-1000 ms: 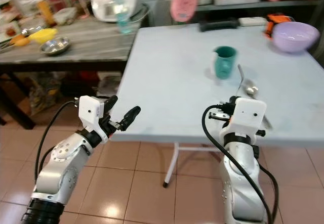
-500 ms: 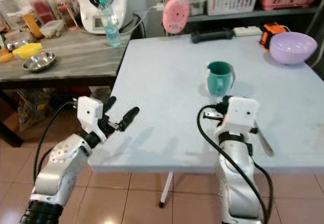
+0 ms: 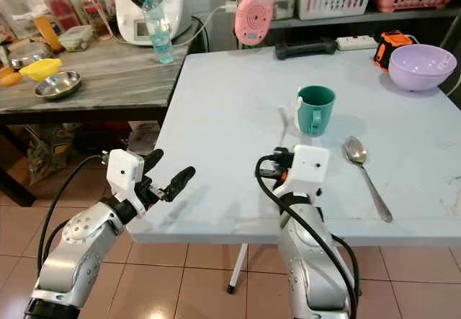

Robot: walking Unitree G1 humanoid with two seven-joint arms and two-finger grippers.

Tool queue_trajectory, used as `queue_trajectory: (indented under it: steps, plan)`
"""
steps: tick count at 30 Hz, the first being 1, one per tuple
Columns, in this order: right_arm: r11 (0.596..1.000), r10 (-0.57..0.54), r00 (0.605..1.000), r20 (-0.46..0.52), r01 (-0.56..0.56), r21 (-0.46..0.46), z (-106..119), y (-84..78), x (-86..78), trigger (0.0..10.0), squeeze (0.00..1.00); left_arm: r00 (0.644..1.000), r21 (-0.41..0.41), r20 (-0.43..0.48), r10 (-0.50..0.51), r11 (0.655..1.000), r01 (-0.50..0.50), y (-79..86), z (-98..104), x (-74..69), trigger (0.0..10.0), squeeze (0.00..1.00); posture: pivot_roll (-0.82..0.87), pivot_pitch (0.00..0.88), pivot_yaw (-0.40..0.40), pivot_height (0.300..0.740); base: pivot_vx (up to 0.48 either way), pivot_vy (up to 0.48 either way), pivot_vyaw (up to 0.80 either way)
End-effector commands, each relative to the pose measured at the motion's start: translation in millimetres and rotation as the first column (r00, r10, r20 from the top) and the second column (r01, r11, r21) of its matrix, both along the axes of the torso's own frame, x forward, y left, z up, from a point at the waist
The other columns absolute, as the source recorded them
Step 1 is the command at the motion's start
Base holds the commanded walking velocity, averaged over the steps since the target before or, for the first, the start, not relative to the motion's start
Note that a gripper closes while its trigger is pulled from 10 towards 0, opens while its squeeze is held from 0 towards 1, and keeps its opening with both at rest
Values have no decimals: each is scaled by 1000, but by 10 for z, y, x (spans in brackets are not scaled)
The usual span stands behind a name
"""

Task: Setting the table

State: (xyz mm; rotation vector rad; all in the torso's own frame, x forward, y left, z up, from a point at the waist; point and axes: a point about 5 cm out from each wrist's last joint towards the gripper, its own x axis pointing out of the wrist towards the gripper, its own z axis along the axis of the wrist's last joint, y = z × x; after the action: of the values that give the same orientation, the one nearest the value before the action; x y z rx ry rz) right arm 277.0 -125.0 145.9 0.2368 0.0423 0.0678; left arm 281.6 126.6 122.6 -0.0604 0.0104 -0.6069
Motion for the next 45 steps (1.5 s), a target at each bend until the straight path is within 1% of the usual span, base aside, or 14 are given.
queue_trajectory:
  steps: [1,3,5,7,13,14,15,16,22,30,33,34,40,45]
  plan:
    - [990,67,997,-36,-62,126,-23,163,31,10000,0,1000,19,-5,-9,1000,9,13,5,-13,10000,0,-140,67,120,740,0,0,0]
    - [988,52,998,-44,-45,145,-36,149,41,10000,0,1000,21,-6,-13,1000,13,3,5,-17,10000,0,-139,68,119,740,0,0,0]
    - [974,38,996,-85,-18,228,-89,121,56,10000,0,1000,23,-8,-21,1000,21,-10,7,-23,10000,0,-139,70,120,740,0,0,0]
    - [963,42,993,-111,-11,269,-127,109,66,10000,0,1000,24,-11,-26,999,26,-13,7,-27,10000,0,-139,71,122,740,0,0,0]
    - [962,80,986,-144,-39,269,-209,99,125,10000,4,998,24,-28,-58,998,59,-25,0,-57,10000,0,-136,78,129,740,0,0,0]
    - [962,87,984,-153,-43,270,-219,109,144,10000,667,997,25,-32,-65,998,66,-30,-3,-61,10000,0,-135,80,130,740,0,0,0]
    - [962,91,983,-160,-45,271,-226,115,156,10000,667,997,26,-34,-69,997,70,-33,-4,-64,10000,0,-135,80,130,740,0,0,0]
    - [958,97,982,-161,-49,281,-219,132,192,10000,1000,996,29,-34,-80,996,81,-41,-3,-71,10000,0,-132,83,130,740,0,0,0]
    - [969,81,977,-197,-31,245,-243,92,282,10000,1000,996,33,-38,-85,996,86,-39,-1,-88,10000,0,-122,87,129,740,0,0,0]
    - [981,17,977,-211,24,193,-258,-55,283,10000,1000,995,37,-45,-86,995,87,-30,-6,-92,10000,0,-121,80,130,740,0,0,0]
    - [990,3,976,-219,29,139,-241,-84,290,10000,1000,995,37,-44,-87,995,88,-34,-4,-83,10000,0,-123,74,129,740,0,0,0]
    - [994,8,977,-214,15,104,-201,-61,294,10000,1000,995,36,-43,-88,995,89,-37,1,-75,10000,0,-127,69,129,740,0,0,0]
    - [996,53,982,-179,-39,77,27,137,320,10000,1000,995,35,-41,-90,995,92,-52,4,-52,10000,0,-133,62,125,740,0,0,0]
    - [990,139,970,-199,-133,42,67,346,319,10000,1000,995,32,-38,-91,995,92,-63,9,-36,10000,0,-136,58,120,740,0,0,0]
